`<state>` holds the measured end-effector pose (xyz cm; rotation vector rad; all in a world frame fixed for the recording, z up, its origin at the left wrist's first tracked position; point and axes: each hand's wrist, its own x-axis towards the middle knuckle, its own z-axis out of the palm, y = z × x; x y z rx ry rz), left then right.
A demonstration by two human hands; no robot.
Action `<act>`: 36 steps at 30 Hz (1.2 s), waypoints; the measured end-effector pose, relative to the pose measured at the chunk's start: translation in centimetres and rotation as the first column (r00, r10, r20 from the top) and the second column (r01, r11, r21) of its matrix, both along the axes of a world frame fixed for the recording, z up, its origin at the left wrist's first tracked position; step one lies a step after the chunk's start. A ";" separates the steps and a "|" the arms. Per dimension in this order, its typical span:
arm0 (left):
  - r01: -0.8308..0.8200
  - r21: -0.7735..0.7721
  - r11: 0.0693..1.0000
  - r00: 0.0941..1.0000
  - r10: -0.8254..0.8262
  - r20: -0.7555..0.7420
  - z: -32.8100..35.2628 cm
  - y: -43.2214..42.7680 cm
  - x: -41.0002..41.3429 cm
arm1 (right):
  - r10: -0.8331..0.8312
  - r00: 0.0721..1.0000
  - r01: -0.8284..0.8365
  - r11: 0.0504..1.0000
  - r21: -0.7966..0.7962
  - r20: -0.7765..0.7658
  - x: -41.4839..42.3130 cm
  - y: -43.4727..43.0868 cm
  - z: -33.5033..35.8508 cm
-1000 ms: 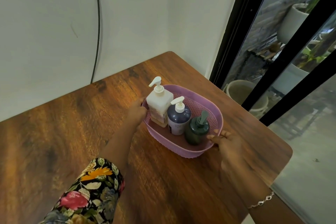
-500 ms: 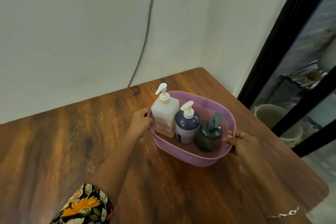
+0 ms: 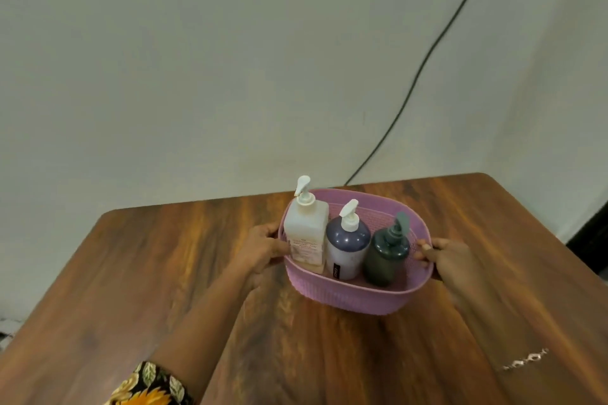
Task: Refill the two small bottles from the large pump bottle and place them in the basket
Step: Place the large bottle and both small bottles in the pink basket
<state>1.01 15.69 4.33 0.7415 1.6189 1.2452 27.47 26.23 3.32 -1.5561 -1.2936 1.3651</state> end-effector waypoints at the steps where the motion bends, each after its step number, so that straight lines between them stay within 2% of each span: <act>1: -0.008 -0.002 1.000 1.000 0.008 -0.004 0.1 -0.4 -1.1 | 0.028 1.000 -0.028 1.000 0.008 0.014 -1.3 0.3 0.1; 10: -0.183 -0.014 0.983 0.982 0.184 0.041 -0.6 -0.2 -9.6 | 0.171 0.978 -0.180 0.981 0.077 0.116 -12.1 4.7 0.4; 18: -0.201 -0.023 0.979 0.980 0.201 -0.018 -1.8 3.2 -14.3 | 0.198 0.944 -0.227 0.970 0.084 0.265 -18.5 9.1 -0.8; 26: -0.270 -0.036 0.962 0.958 0.272 0.093 -4.3 6.0 -16.5 | 0.178 0.943 -0.204 0.977 0.067 0.280 -21.4 12.0 -3.1; 36: -0.291 -0.063 0.955 0.947 0.297 0.126 -6.7 7.7 -16.8 | 0.233 0.896 -0.280 0.957 0.072 0.378 -22.0 14.4 -4.3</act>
